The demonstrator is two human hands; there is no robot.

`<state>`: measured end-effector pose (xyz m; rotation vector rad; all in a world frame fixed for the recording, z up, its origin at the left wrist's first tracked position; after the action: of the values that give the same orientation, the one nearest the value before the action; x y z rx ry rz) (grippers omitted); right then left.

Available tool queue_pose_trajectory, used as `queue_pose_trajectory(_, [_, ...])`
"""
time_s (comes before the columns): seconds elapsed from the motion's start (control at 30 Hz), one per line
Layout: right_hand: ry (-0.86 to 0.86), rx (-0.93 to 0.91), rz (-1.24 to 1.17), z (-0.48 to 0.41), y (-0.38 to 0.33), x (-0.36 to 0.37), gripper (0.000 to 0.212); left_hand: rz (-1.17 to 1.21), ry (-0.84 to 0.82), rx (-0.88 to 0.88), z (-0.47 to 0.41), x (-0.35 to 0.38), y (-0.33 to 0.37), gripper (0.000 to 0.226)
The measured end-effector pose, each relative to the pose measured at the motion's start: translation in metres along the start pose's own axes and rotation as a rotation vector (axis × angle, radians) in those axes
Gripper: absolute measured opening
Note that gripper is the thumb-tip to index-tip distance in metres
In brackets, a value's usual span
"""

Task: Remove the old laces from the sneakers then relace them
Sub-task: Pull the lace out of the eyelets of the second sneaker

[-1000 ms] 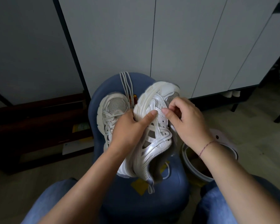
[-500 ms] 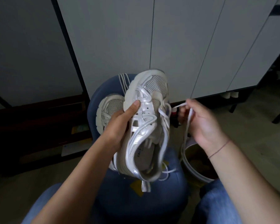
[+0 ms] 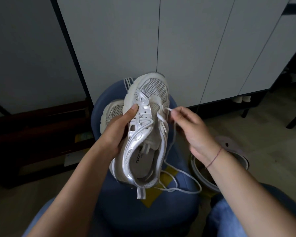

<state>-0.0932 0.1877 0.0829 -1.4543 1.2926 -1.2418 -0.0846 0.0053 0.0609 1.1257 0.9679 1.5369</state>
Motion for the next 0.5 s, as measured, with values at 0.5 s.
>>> queue_pose_trajectory(0.5, [0.379, 0.325, -0.847, -0.033, -0.003, -0.118, 0.042, 0.446, 0.165, 0.006, -0.006, -0.030, 0.023, 0.061])
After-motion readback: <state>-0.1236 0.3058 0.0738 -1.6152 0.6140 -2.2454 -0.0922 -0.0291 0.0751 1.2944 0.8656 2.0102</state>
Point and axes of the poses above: each hand's wrist, its own z-axis away from the middle knuckle, its own x-axis out of the palm, y = z × x, the point moved 6 cm from there along -z, towards the middle knuckle, and after that the axes turned 11 degrees about y, right-handed, at the moved point
